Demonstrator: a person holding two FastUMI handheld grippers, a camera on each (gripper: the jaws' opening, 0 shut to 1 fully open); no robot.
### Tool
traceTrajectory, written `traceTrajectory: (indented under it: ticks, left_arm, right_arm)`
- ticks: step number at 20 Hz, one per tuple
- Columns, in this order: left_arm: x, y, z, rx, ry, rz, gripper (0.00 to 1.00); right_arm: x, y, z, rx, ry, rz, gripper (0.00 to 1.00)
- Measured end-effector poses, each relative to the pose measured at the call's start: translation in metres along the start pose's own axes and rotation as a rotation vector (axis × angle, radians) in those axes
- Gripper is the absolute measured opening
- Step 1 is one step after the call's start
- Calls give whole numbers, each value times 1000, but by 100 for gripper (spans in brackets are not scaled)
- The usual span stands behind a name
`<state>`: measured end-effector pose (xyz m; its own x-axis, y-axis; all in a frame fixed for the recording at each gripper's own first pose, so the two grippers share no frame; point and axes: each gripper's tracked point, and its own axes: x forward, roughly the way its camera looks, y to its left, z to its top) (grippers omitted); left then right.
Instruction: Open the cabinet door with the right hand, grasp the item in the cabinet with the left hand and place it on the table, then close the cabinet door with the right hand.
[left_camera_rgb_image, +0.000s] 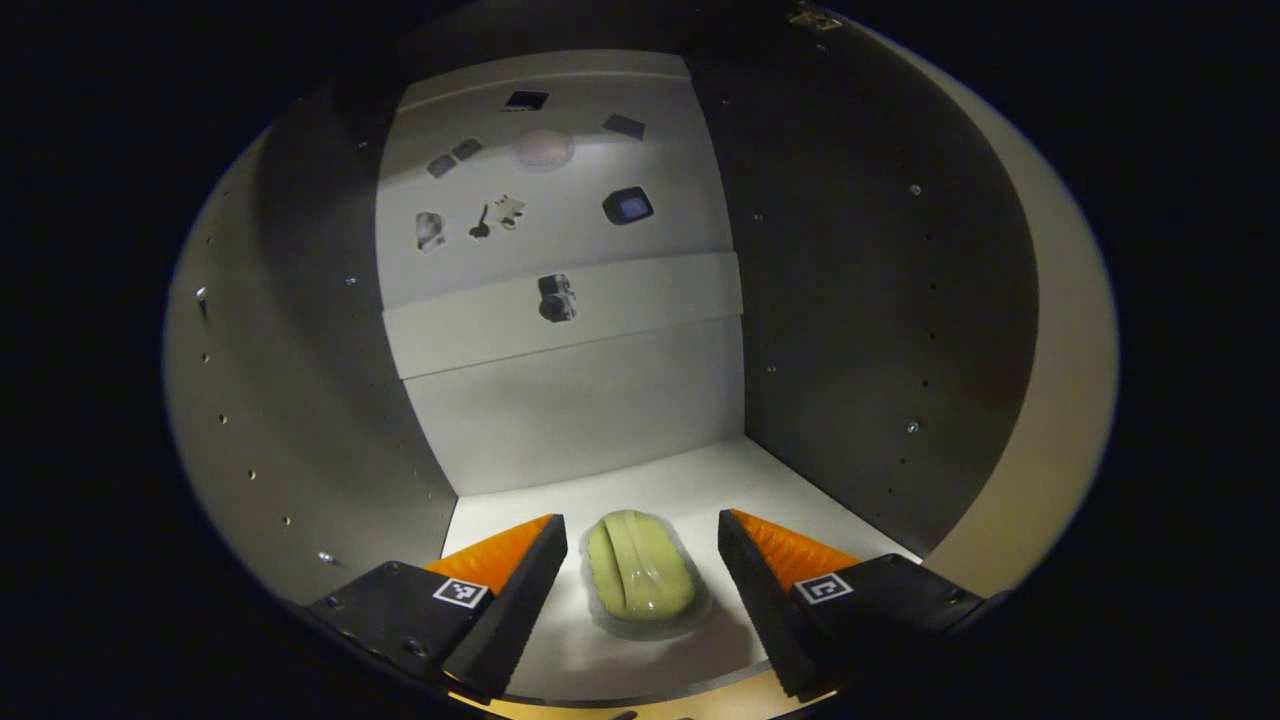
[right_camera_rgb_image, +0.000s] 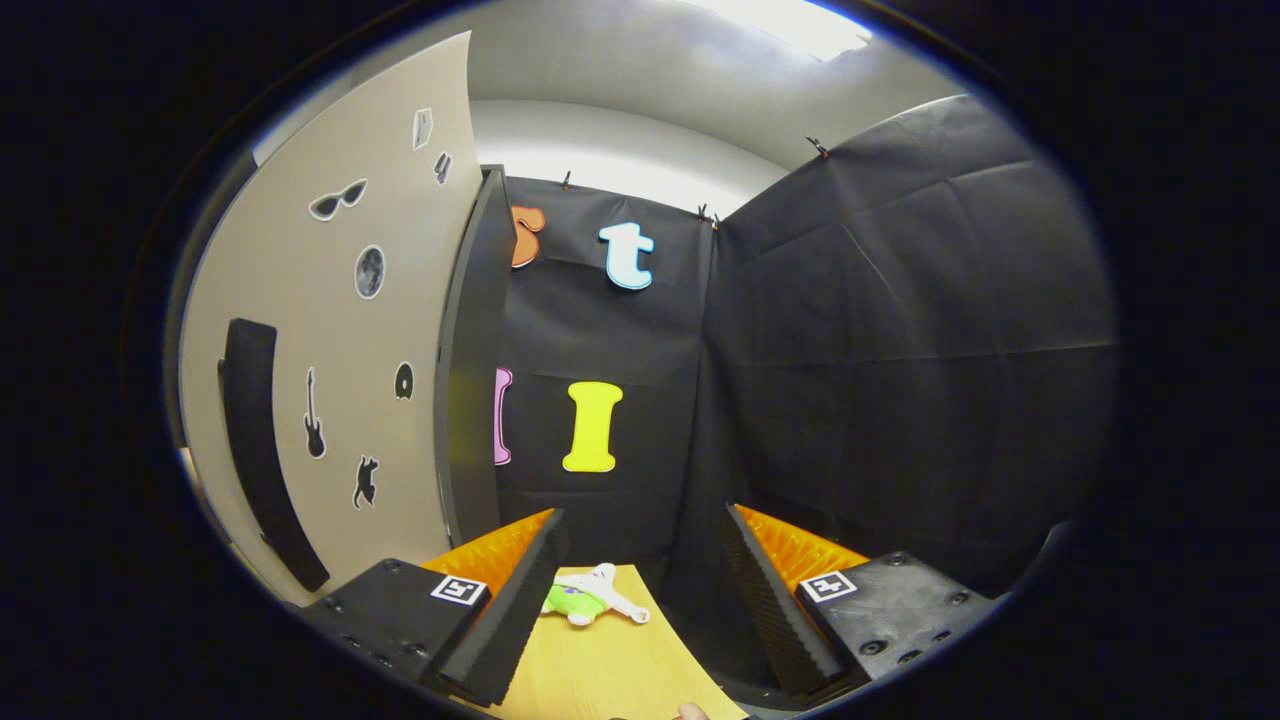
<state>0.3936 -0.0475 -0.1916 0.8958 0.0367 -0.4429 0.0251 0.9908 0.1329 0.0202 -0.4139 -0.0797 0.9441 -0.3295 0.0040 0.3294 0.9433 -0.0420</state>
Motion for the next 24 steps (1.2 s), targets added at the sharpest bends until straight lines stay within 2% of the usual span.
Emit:
traceTrajectory:
  ticks: [2, 3, 4, 7, 10, 14, 16, 17, 20, 24]
  left_arm:
    - [9, 0, -4, -43, 40, -24, 91]
    - [13, -1, -7, -71, 58, -35, 82]
    - [15, 1, -9, -86, 76, -36, 78]
    - [20, 6, -15, -62, 107, -14, 62]
    - [29, 0, -25, -92, 162, -44, 57]
    - [34, 2, -31, -89, 193, -25, 48]
    - [38, 3, -32, -101, 203, -21, 35]
    - [38, 3, -32, -98, 208, -17, 25]
    - [39, 2, -30, -90, 206, -5, 23]
    - [31, 4, -29, -136, 194, 30, 22]
  right_arm:
    - [3, -3, -6, -1, 11, -3, 98]
    - [4, -5, -10, -5, 18, -2, 98]
    - [5, -5, -12, -8, 26, -1, 98]
    - [8, -5, -20, -10, 44, 4, 98]
    - [8, -7, -22, -8, 48, 1, 98]
    - [6, -13, -24, -8, 53, -7, 98]
    - [4, -16, -25, -8, 58, -12, 98]
    - [3, -18, -25, -6, 61, -14, 98]
    - [1, -19, -23, -2, 62, -13, 98]
    - [-2, -18, -17, -7, 56, 2, 98]
